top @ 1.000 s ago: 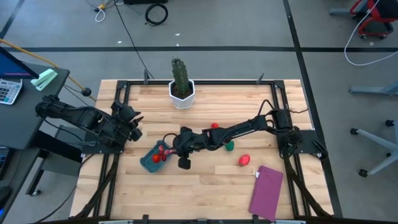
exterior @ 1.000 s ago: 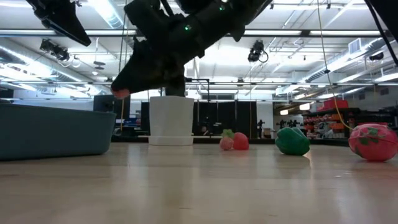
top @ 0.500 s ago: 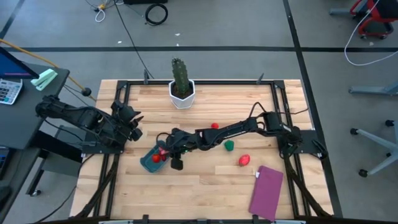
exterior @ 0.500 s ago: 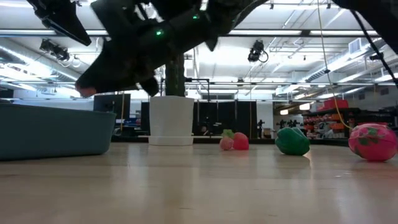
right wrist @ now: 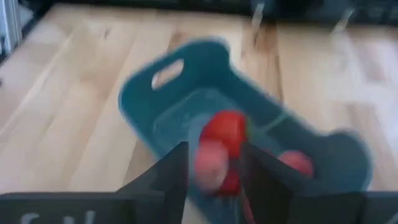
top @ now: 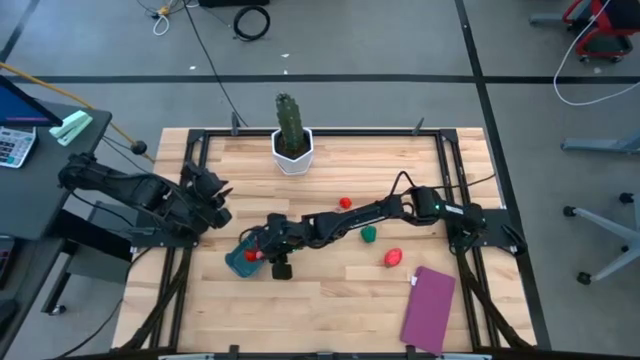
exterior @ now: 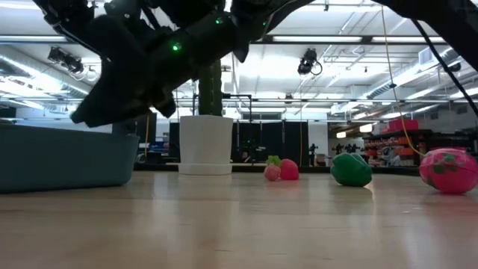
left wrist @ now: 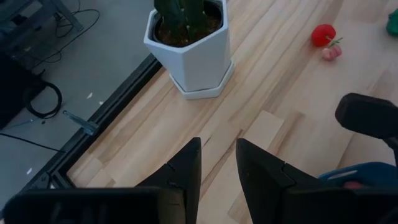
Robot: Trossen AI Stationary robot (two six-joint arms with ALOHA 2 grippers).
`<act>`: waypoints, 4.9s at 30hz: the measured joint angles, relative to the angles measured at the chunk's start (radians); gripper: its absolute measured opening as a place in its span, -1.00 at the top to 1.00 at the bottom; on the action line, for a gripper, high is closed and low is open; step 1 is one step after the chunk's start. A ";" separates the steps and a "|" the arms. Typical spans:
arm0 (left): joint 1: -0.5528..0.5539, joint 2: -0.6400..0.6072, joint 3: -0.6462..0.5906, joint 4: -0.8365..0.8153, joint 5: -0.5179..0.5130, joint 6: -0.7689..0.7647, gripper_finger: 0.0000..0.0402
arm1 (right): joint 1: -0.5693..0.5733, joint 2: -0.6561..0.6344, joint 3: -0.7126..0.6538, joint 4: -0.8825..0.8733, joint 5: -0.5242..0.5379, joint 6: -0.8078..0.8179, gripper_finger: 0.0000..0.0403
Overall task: Pick and placing Produce into tupperware
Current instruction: Put the bottom pink peach into the blue bin, then put the pink peach into the blue bin
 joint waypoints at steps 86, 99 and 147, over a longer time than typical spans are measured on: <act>0.378 1.095 0.001 1.602 0.509 0.403 0.26 | 0.151 -1.379 -1.048 -0.735 0.781 0.717 0.37; 0.365 1.095 0.001 1.606 0.507 0.336 -0.18 | 0.151 -1.379 -1.048 -0.722 0.781 0.706 0.37; 0.357 1.240 0.004 1.806 0.412 0.315 0.00 | 0.151 -1.379 -1.047 -0.703 0.782 0.671 0.37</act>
